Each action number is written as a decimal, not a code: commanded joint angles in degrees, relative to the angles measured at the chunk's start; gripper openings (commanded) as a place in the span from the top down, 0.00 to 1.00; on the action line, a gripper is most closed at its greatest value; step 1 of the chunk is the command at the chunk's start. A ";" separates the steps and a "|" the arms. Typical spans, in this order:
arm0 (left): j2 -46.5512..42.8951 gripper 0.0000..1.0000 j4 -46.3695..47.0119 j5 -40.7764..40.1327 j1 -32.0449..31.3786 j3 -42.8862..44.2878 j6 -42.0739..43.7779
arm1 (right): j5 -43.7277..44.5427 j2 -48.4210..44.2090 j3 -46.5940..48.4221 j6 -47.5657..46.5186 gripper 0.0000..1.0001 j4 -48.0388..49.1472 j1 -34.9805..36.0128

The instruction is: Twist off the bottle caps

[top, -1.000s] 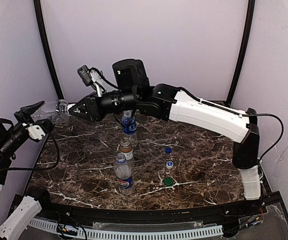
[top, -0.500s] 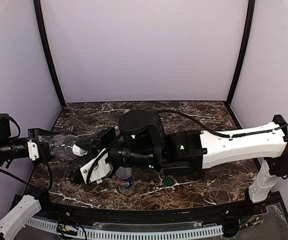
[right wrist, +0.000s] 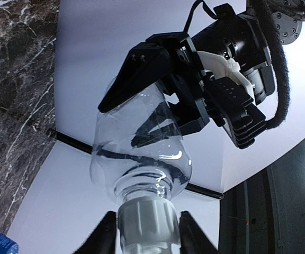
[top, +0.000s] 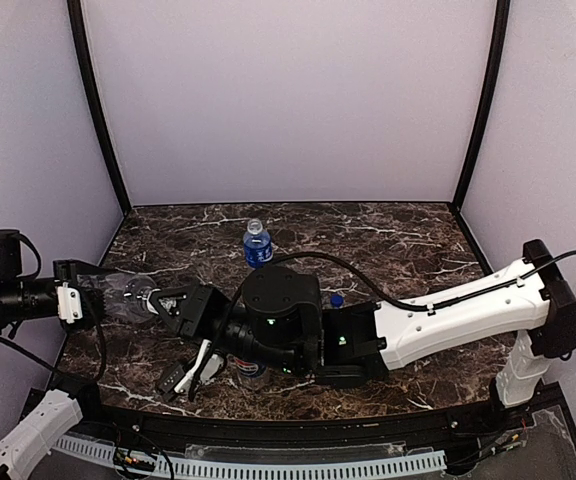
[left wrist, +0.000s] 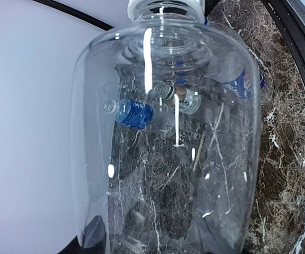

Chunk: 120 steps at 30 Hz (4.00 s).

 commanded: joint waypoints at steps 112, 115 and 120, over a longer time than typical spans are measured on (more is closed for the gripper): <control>-4.16 0.67 44.12 -5.42 -0.97 -18.26 -70.67 | -10.99 0.03 25.52 126.62 1.00 -70.26 -45.11; -5.01 0.67 46.33 -4.54 -0.97 -22.22 -75.95 | -10.98 6.93 29.15 126.74 1.00 -75.50 -46.51; -7.29 0.67 48.32 -5.02 -0.80 -26.14 -78.44 | -11.01 16.25 32.77 126.03 1.00 -78.11 -49.08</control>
